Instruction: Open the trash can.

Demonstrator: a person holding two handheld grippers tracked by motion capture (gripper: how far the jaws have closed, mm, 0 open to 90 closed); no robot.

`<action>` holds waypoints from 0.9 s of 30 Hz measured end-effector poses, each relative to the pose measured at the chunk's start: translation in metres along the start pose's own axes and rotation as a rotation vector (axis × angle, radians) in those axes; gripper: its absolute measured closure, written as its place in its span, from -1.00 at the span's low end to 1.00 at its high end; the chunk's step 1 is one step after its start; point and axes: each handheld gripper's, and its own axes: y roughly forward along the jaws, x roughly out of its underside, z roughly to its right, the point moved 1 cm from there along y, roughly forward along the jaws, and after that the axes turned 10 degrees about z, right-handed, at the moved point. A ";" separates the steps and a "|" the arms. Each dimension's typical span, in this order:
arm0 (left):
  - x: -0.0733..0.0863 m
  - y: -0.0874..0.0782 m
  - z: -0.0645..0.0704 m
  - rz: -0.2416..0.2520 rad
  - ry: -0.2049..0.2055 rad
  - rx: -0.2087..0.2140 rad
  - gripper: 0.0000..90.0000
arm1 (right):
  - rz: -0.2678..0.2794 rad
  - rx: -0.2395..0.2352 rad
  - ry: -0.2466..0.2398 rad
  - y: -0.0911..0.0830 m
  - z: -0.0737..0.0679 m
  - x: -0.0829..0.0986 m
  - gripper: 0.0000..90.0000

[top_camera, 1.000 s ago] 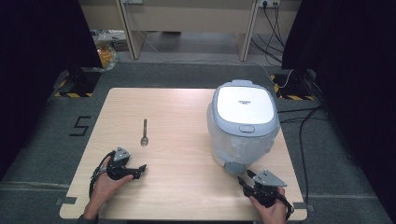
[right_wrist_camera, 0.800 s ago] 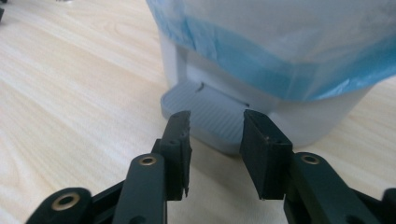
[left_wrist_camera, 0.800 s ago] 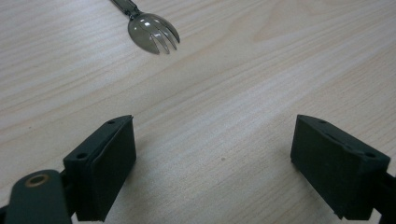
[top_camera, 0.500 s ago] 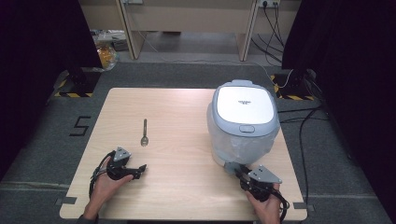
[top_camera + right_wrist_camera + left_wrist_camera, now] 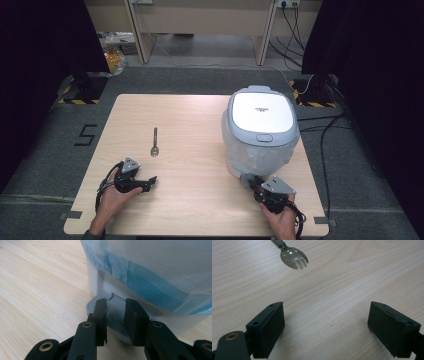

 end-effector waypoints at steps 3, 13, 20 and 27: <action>0.000 0.000 0.000 0.000 0.000 0.000 -0.71 | -0.008 -0.005 0.012 0.000 0.000 0.000 0.59; 0.000 0.000 0.000 0.002 0.000 0.000 -0.71 | -0.026 0.001 -0.027 0.002 -0.003 0.002 0.63; 0.000 0.000 0.000 0.000 0.000 0.000 -0.71 | -0.060 0.008 -0.057 0.005 -0.006 0.004 0.64; 0.000 0.000 0.000 -0.001 0.002 0.001 -0.72 | -0.084 0.024 -0.073 0.009 -0.007 0.005 0.65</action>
